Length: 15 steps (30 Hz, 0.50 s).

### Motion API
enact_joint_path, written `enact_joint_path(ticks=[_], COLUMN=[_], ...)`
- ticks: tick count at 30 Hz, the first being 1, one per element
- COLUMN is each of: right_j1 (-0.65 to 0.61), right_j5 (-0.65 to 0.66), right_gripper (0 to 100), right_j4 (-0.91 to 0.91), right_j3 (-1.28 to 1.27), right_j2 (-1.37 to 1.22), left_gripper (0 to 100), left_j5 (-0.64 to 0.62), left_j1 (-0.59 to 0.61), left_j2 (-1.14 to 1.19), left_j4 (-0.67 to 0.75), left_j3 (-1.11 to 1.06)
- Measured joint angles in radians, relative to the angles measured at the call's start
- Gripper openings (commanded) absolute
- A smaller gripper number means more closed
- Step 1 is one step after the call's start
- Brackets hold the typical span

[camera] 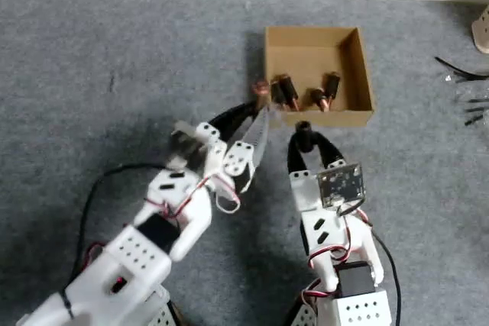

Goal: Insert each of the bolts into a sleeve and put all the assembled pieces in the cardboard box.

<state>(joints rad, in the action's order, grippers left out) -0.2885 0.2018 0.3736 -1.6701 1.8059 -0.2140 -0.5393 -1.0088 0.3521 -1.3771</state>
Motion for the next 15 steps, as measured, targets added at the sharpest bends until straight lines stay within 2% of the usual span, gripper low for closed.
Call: enact_joint_path(ticks=[4, 6, 11, 15], right_j1=[-0.058, -0.08, -0.094, -0.101], right_j5=[0.055, 0.081, 0.092, 0.092], right_gripper=[0.5, 0.5, 0.5, 0.5], right_j4=[-0.008, -0.008, -0.008, -0.008], right_j3=[0.0, 0.0, 0.0, 0.0], right_j2=[0.0, 0.0, 0.0, 0.0], left_gripper=[0, 0, 0, 0], left_j5=[-0.003, -0.043, -0.175, -0.198], left_j1=[-0.054, -0.071, -0.078, -0.077], left_j2=[-0.077, -0.106, -0.121, -0.103], left_j4=[0.164, 0.206, 0.224, 0.224], left_j3=[-0.061, -0.064, -0.064, -0.078])
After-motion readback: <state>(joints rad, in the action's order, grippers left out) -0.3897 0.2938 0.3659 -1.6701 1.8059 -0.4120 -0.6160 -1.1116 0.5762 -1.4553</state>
